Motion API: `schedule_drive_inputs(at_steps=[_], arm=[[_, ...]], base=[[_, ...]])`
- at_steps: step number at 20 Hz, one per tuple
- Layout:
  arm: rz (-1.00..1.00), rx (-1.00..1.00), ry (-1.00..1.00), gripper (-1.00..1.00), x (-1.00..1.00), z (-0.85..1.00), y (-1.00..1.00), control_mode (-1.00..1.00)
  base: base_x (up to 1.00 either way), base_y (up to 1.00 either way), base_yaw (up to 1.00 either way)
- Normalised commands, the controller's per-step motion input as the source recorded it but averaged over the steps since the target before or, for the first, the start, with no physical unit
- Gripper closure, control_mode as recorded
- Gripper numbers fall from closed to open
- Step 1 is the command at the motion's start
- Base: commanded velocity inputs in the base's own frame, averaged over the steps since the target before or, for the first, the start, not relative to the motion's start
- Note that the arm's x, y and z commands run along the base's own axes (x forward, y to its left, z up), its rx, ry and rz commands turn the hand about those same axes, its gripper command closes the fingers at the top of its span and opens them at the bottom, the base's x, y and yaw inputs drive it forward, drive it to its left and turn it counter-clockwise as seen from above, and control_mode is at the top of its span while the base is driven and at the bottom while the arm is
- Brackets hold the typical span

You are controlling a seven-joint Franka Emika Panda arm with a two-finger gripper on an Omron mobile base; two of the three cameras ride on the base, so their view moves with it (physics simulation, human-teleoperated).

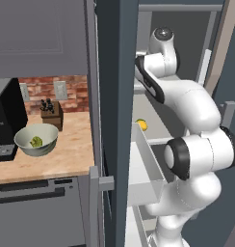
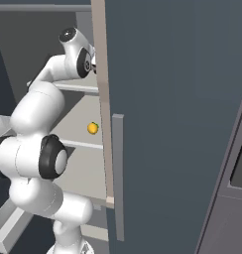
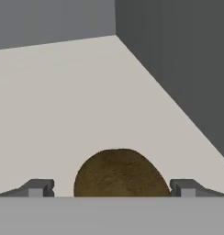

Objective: Take the broccoli, kiwi, and lemon from the freezer and place them in the bowl on the counter.

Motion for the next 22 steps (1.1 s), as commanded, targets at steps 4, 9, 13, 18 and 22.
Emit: schedule_drive_inputs(at_steps=[4,9,13,18,22], arm=[[0.00,0.00,0.00,-1.00,0.10,-0.06,0.00,-1.00],[0.00,0.00,0.00,1.00,0.02,-0.20,0.00,-1.00],[0.00,0.00,0.00,1.00,0.00,-0.07,0.00,-1.00],[0.00,0.00,-0.01,1.00,-0.11,-0.15,0.00,-1.00],[0.03,0.00,0.00,1.00,-0.69,0.00,0.04,-1.00]], base=[[0.00,0.00,0.00],[0.00,0.00,0.00],[0.00,0.00,0.00],[0.00,0.00,0.00],[0.00,0.00,0.00]])
